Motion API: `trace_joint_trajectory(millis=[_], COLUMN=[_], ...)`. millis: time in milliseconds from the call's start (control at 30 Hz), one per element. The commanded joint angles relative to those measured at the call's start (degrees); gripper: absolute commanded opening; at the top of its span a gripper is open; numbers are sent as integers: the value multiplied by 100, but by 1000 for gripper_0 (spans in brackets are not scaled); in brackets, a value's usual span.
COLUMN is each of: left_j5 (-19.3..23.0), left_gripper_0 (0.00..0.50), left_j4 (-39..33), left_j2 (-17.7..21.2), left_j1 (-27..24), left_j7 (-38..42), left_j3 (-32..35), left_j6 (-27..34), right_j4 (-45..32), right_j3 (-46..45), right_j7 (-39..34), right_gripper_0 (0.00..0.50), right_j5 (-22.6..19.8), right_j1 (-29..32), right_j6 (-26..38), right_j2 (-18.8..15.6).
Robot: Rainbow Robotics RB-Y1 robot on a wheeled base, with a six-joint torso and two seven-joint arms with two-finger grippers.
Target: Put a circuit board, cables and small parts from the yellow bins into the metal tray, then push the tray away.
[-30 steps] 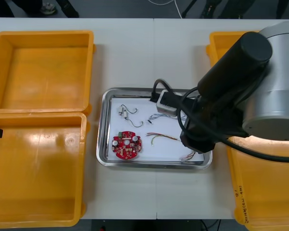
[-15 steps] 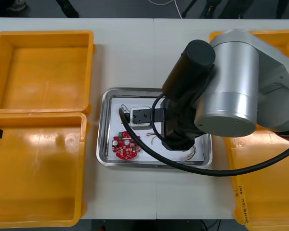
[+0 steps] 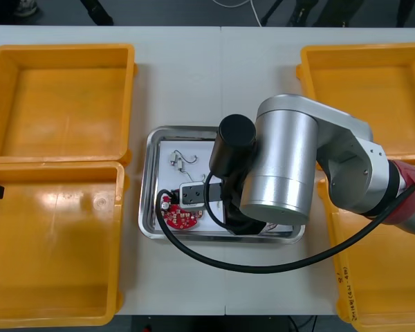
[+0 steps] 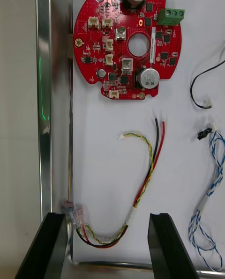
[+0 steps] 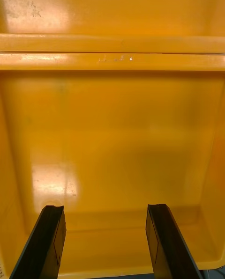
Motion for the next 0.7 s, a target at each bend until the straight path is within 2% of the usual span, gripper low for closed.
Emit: trace_joint_trajectory(millis=[33,300,700], left_j5=[42,42,42], left_gripper_0=[500,500,500], left_j4=[-162,-162,-162], left_j2=[270,270,270], left_j1=[84,84,84], left_j7=[-457,-457,-457], left_j3=[138,138,138], left_j6=[33,33,33], right_j4=[131,183,201], right_j3=[405,669,1011], right_j7=[-164,-190,-340], right_gripper_0=[500,500,500], right_j5=[143,319,987], right_j1=[83,242,672], right_j6=[-355,-495,-680], right_j2=[151,177,450])
